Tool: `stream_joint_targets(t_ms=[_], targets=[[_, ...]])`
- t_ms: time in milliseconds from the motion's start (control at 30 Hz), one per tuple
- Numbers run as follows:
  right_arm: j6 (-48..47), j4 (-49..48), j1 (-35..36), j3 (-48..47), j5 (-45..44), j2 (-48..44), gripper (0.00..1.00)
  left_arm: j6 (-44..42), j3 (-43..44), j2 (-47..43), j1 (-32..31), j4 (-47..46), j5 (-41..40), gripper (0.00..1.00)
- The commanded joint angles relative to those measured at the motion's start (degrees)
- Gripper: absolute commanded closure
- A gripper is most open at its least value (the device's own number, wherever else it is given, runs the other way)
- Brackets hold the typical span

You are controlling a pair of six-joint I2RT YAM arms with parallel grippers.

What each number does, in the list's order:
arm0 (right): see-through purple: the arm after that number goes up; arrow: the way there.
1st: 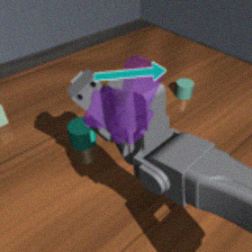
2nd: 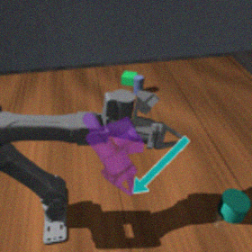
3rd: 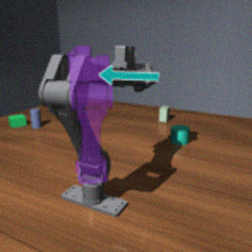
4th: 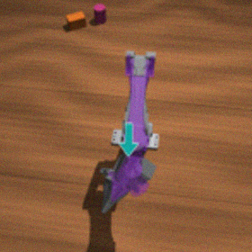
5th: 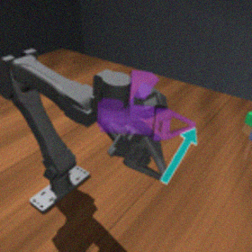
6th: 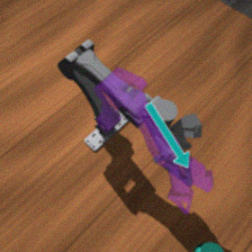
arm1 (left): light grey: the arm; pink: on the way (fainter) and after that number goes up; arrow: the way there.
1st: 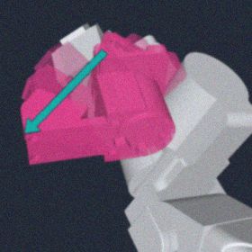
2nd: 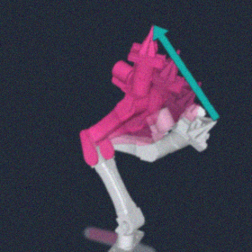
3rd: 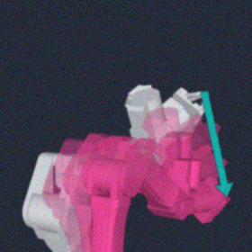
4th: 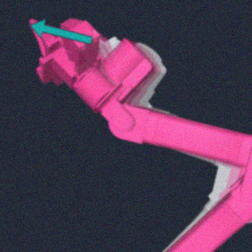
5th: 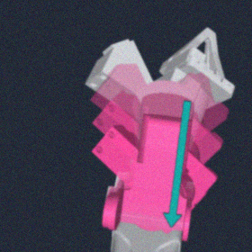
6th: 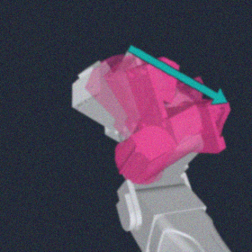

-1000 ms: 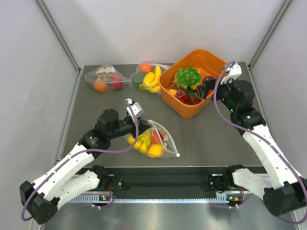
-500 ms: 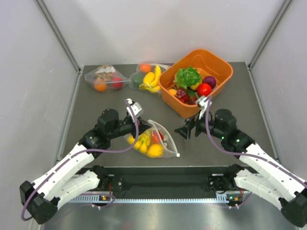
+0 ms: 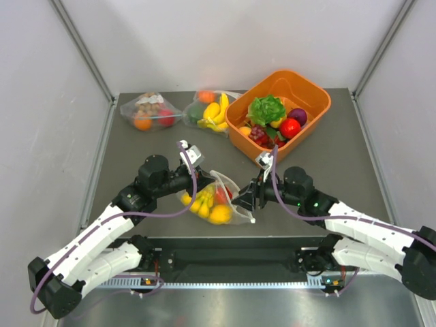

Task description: Open the zip-top bag and remove the fake food

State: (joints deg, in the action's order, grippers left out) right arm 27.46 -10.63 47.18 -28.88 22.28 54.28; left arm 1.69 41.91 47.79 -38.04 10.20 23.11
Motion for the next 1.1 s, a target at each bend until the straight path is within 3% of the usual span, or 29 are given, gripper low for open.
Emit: stream_joint_targets(t_ms=[0,267,700,900,1067], targets=[[1.3,-6.1,1.9,-0.6,-1.5,0.7,0.39,-0.5,2.1,-0.2,-0.2,-1.1,0.9,1.00],[1.8,-5.5,2.3,-0.3,-5.9,1.3,0.47,-0.4,2.1,-0.2,-0.2,-1.1,1.6,1.00],[3.0,-9.2,2.3,-0.2,-7.3,8.2,0.48,-0.1,2.0,-0.4,-0.2,-1.6,2.5,1.00],[0.2,-6.2,7.8,-4.1,-11.3,11.4,0.47,0.0,2.1,0.6,-0.2,-1.8,2.5,1.00],[1.3,-9.1,9.8,-4.9,-11.8,14.0,0.47,0.1,2.1,0.8,-0.3,-1.9,3.0,1.00]])
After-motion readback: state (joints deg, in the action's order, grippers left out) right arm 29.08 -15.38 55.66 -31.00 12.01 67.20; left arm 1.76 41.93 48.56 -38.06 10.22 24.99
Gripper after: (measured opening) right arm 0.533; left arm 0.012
